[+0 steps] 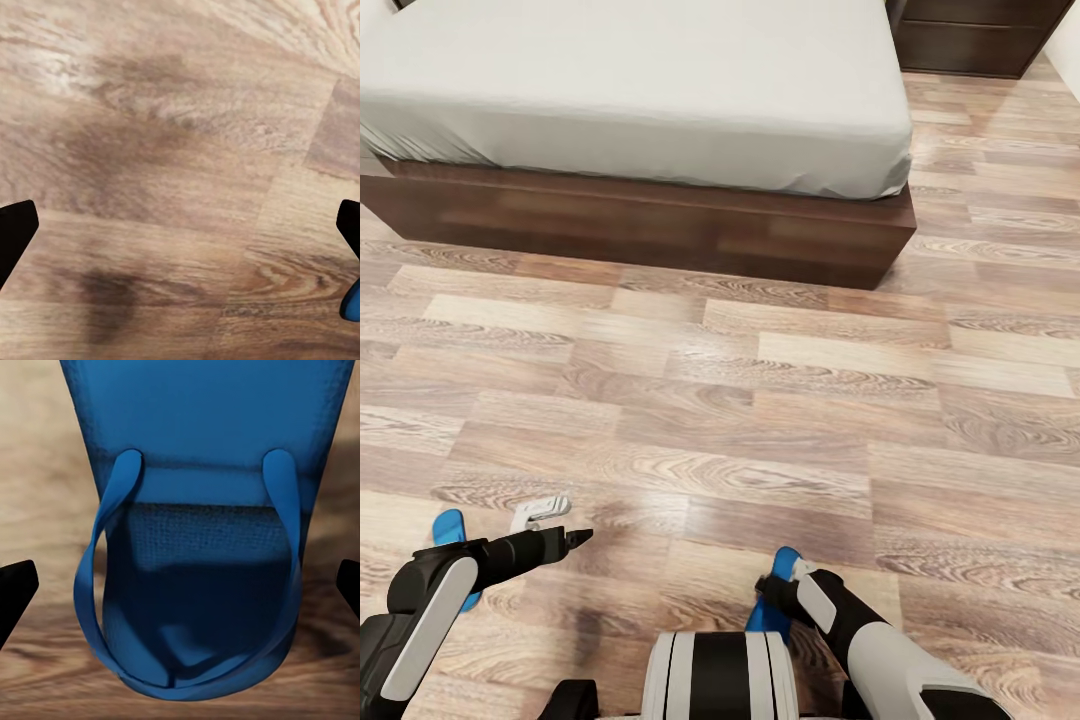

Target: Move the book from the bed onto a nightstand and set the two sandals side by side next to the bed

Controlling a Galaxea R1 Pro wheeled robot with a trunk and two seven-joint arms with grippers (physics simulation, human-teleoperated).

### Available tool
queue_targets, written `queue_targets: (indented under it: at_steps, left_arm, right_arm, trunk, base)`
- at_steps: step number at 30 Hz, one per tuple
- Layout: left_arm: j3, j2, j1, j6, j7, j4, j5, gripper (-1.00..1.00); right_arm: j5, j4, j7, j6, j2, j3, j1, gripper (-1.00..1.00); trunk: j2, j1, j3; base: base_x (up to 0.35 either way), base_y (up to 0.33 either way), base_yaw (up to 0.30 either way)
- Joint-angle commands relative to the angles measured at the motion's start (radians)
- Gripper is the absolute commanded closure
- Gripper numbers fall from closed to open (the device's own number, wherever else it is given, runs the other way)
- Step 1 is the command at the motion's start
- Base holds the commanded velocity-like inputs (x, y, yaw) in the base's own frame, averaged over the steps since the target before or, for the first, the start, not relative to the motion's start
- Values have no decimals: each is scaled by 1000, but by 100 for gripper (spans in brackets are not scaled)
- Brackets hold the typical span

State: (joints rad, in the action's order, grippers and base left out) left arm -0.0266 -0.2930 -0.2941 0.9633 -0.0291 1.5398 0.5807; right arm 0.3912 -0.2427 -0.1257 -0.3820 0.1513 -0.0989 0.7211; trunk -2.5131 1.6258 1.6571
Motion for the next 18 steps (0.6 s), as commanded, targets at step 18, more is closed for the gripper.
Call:
queue_targets:
  at_steps: [18]
  left_arm:
    - [-1,0,0,5,-3,4,-1,-100]
  right_arm:
    - [3,3,-6,-3,1,-8,0,-100]
  trunk:
    - [-2,3,24]
  base:
    - [0,0,0]
